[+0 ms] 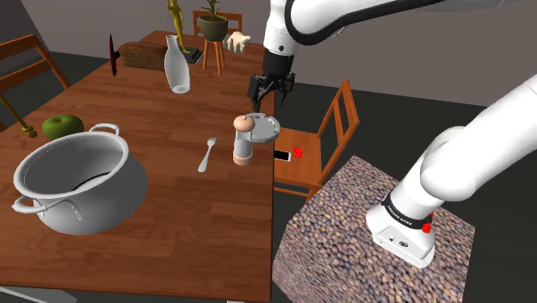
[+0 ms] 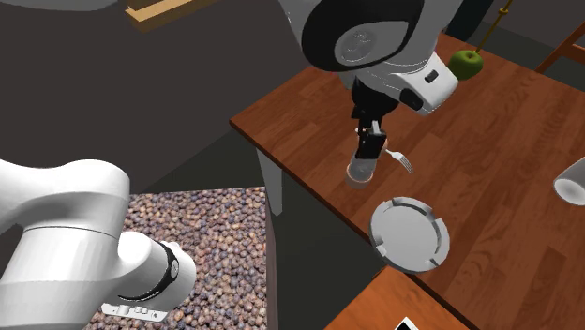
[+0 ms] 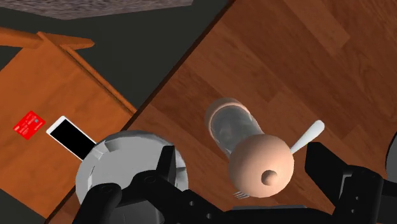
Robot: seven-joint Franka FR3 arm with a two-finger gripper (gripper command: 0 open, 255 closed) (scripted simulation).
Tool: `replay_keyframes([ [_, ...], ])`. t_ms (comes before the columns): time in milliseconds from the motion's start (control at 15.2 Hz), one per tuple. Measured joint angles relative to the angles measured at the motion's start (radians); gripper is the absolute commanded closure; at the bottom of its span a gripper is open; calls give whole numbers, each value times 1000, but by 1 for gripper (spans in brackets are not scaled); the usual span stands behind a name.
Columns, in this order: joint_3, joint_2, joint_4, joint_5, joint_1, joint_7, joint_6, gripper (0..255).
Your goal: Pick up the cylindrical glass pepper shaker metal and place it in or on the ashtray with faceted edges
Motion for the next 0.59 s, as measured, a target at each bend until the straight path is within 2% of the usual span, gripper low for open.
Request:
replay_keyframes([
  [264, 33, 159, 88, -29, 8, 63, 64, 0],
  [594, 43, 207, 70, -37, 16, 83, 129, 0],
])
